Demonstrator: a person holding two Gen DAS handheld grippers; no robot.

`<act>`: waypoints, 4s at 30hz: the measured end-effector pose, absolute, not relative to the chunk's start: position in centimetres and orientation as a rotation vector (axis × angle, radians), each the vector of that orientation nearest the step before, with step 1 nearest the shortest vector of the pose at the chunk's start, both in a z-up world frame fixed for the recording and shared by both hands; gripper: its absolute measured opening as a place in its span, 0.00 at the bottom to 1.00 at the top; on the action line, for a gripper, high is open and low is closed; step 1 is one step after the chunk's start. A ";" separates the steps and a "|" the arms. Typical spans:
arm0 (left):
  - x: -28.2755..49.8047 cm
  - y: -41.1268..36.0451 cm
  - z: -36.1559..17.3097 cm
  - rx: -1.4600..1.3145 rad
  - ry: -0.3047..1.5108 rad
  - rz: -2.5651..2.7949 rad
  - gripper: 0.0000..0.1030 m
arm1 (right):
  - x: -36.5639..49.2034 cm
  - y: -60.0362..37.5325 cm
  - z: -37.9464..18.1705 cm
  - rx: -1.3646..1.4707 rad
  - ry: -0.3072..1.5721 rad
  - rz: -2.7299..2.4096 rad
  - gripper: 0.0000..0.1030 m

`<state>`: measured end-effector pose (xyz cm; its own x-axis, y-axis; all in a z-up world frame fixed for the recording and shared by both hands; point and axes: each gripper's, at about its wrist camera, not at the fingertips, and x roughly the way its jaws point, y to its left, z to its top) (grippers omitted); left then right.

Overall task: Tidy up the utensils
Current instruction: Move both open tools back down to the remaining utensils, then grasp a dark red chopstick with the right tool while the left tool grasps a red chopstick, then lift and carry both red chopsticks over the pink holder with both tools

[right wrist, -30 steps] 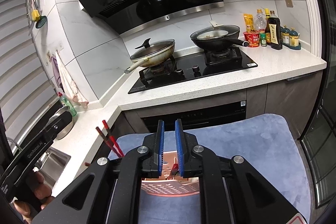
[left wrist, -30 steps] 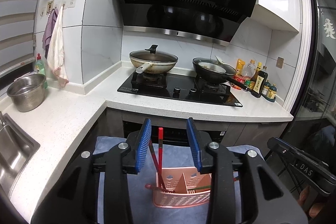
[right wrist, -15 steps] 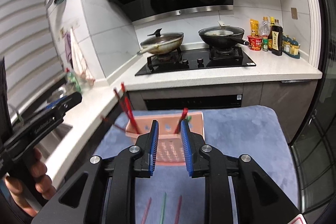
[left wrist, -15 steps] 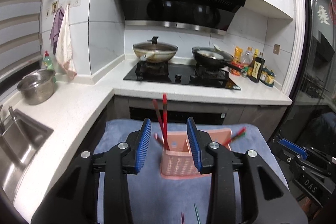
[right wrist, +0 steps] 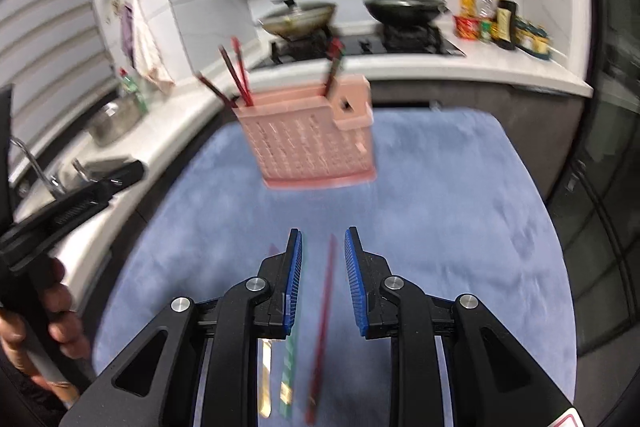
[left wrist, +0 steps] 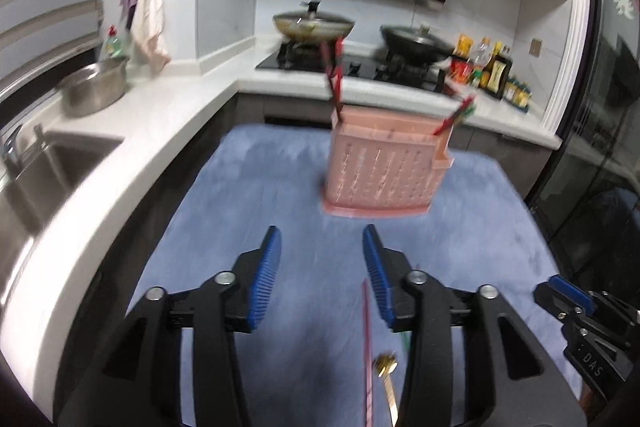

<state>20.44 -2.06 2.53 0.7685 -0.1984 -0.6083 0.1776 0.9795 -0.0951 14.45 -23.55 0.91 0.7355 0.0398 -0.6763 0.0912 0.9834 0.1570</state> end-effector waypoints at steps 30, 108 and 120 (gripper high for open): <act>10.9 -2.3 -10.9 0.017 0.988 -0.254 0.43 | 9.0 -19.8 -10.9 0.240 0.980 -0.015 0.22; 10.3 -2.7 -4.9 -0.072 0.841 -0.331 0.08 | 7.2 -22.5 -4.0 0.357 0.807 -0.009 0.07; 11.1 -2.1 0.8 -0.083 0.715 -0.341 0.08 | 7.0 -24.1 1.3 0.376 0.666 -0.008 0.07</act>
<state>11.08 -2.11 0.79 0.7026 -0.3343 -0.6281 0.2778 0.9416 -0.1904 7.01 -24.11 1.34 0.7888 0.1115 -0.6044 0.1267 0.9328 0.3374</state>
